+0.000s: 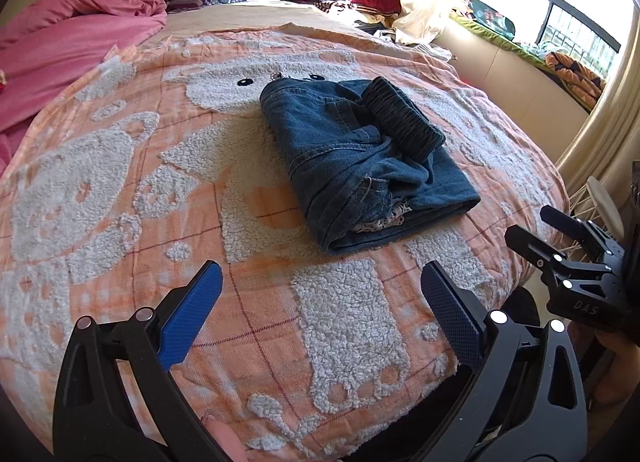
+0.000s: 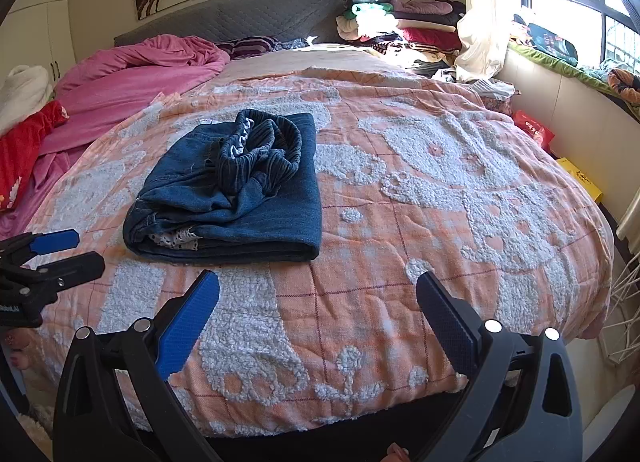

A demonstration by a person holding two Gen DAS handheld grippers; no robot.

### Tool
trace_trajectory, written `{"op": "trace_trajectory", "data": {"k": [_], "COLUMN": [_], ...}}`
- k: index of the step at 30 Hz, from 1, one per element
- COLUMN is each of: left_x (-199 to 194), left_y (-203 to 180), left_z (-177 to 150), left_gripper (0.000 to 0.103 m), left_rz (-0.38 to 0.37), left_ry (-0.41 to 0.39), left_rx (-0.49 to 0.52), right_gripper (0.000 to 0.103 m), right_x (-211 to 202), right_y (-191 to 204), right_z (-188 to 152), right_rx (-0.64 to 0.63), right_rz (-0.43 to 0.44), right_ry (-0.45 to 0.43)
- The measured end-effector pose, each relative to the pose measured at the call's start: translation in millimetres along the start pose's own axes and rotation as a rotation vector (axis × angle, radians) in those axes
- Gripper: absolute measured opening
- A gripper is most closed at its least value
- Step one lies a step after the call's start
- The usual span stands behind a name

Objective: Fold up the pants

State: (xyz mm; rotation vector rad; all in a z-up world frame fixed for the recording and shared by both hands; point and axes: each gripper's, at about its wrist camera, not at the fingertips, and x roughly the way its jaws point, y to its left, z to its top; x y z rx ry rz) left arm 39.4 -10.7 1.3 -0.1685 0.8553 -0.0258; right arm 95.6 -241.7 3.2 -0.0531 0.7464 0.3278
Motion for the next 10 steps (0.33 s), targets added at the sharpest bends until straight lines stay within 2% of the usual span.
{"op": "trace_trajectory", "data": {"k": [4, 7, 10], "left_x": [-2, 8, 19], "left_y": [29, 68, 110], "left_z": [11, 24, 35], "left_gripper": [0.094, 0.094, 0.094], "left_rz": [0.013, 0.109, 0.223], "left_ry": [-0.009, 0.016, 0.016], "left_rx": [-0.072, -0.130, -0.175], "right_gripper": [0.098, 0.098, 0.098], "right_x": [11, 22, 35], "right_y": [-11, -35, -71], "right_z": [4, 15, 34], "right_rx": [0.017, 0.051, 0.068], "right_rz": [-0.015, -0.049, -0.132], "right_ry": [0.012, 0.013, -0.002]}}
